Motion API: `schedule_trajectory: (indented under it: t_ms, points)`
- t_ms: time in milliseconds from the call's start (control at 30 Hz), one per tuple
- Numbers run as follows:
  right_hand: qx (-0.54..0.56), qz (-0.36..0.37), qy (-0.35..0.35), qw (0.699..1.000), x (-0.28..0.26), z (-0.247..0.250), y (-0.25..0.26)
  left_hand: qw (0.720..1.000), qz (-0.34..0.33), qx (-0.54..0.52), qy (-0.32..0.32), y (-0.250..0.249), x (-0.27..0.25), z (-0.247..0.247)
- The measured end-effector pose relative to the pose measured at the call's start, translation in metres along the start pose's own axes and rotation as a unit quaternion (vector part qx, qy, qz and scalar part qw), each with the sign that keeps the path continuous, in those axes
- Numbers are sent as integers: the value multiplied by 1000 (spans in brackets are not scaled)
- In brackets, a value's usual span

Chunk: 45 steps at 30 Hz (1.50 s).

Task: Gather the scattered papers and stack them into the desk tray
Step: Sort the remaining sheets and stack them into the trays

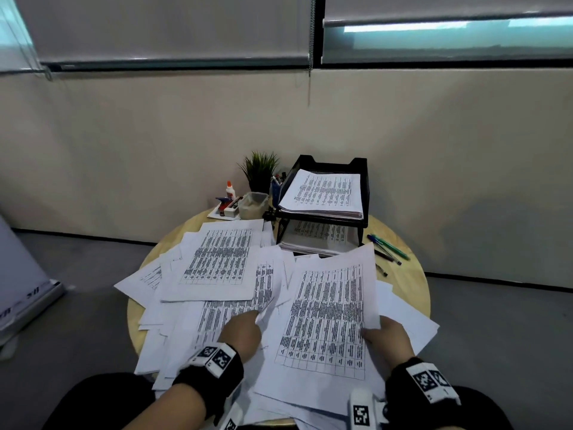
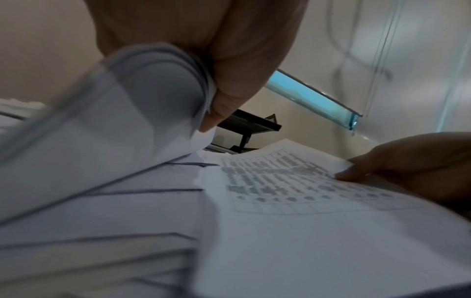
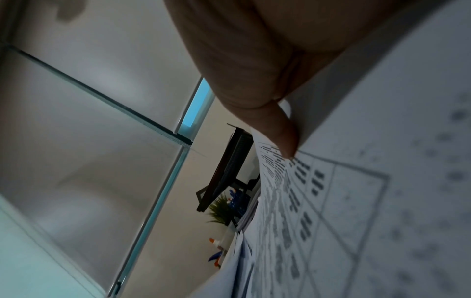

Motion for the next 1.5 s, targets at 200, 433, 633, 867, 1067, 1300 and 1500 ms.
schedule_trajectory:
  t_ms: [200, 433, 633, 867, 1067, 1300, 1500]
  points:
    - [72, -39, 37, 996, -3, -31, -7, 995, -37, -90, 11, -29, -17, -6]
    - [74, -102, 91, 988, -15, -47, -4, 973, -80, -193, 101, -79, -56, -25]
    - [142, -178, 84, 970, -6, -58, -37, 960, -88, -203, 173, -102, -66, -49]
    - [38, -138, 143, 979, -12, -65, -37, 974, -76, -158, 146, -73, -42, -42]
    - [51, -109, 122, 985, -13, -56, -18, 999, -13, -45, -15, -4, 28, 7]
    - [162, -119, 120, 972, -18, -51, -5, 991, 19, 122, 53, 46, 81, -3]
    - [193, -89, 122, 969, -9, -33, 6, 979, -2, 166, 114, 53, 99, -23]
Point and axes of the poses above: each hand's wrist, its own x-axis towards the middle knuckle, its own z-axis out of the back of the hand, y = z × x, the point moved 10 cm from there along x, towards the middle knuckle, and after that the axes turned 13 degrees about -y, right-handed, at the moved point
